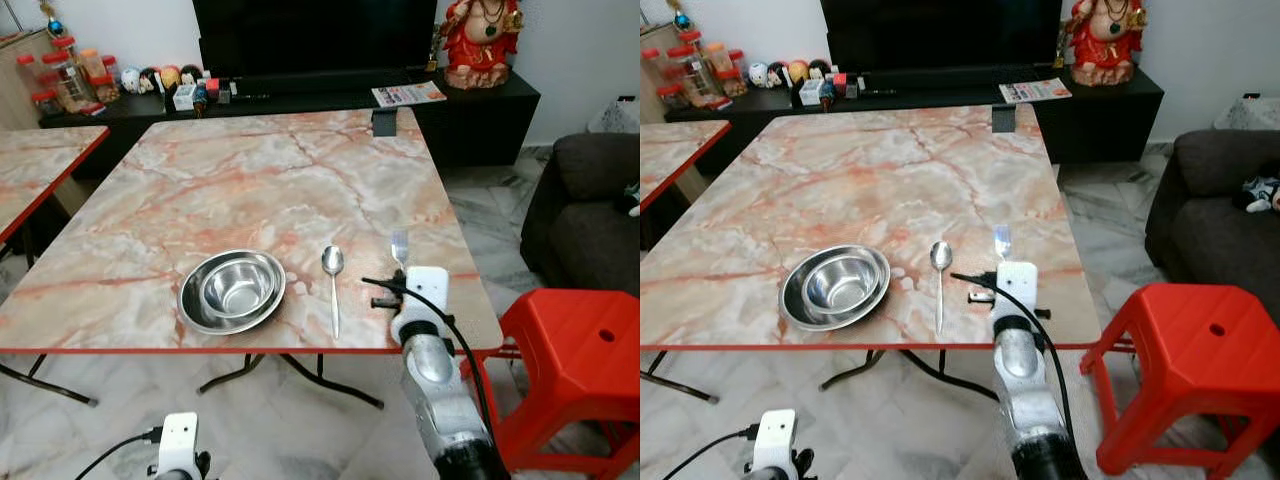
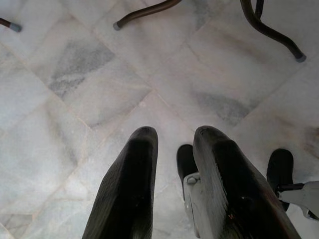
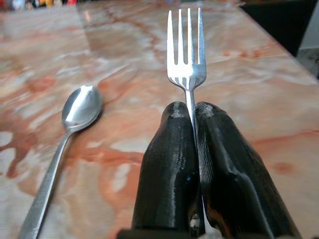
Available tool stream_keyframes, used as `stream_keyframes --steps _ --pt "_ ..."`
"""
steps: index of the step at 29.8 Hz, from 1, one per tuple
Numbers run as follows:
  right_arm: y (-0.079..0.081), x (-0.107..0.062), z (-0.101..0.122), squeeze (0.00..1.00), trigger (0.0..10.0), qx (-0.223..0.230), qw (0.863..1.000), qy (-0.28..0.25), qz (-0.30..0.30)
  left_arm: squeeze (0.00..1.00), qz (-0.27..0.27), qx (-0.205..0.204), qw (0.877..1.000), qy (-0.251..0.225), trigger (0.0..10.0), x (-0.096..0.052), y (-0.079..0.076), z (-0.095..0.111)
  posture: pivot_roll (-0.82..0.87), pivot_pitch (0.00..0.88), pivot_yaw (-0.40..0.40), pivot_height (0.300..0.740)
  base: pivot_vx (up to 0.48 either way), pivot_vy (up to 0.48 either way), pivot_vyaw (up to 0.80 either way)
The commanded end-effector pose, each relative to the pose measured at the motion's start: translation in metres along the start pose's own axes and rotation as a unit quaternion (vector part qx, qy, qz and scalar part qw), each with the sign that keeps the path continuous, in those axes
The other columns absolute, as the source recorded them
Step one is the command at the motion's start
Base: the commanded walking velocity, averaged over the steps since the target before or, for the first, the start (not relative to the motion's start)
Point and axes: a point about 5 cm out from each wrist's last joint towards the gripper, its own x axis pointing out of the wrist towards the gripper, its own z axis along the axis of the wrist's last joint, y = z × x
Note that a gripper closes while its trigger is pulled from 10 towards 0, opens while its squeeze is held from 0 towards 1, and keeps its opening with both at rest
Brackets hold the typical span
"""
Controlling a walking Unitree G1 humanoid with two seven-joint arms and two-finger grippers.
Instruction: Setting the table
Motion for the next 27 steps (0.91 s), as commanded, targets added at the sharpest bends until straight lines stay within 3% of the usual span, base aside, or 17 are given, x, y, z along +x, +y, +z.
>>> stream_keyframes --steps 1,12,17,27 --pt "0.008 0.003 0.000 0.00 10.0 -0.006 1.000 0.014 -0.001 0.00 0.008 -0.008 1.000 0.003 10.0 -0.001 0.004 -0.002 -0.05 0.000 0.056 0.740 0.000 0.000 0.00" --pt "0.025 0.010 0.000 0.00 10.0 -0.003 0.999 0.043 0.014 0.00 0.012 -0.007 1.000 0.007 10.0 -0.002 0.008 -0.005 -0.04 0.000 0.066 0.740 0.000 0.000 0.00" --pt "0.023 0.011 -0.009 0.00 10.0 0.009 0.998 0.070 0.006 0.00 0.013 -0.006 1.000 0.005 10.0 -0.001 0.009 -0.002 -0.04 0.000 0.067 0.740 0.000 0.000 0.00" --pt "0.023 0.013 -0.011 0.00 10.0 0.011 0.997 0.071 -0.001 0.00 0.011 -0.002 1.000 0.001 10.0 -0.001 0.009 0.002 -0.04 0.000 0.070 0.740 0.000 0.000 0.00"
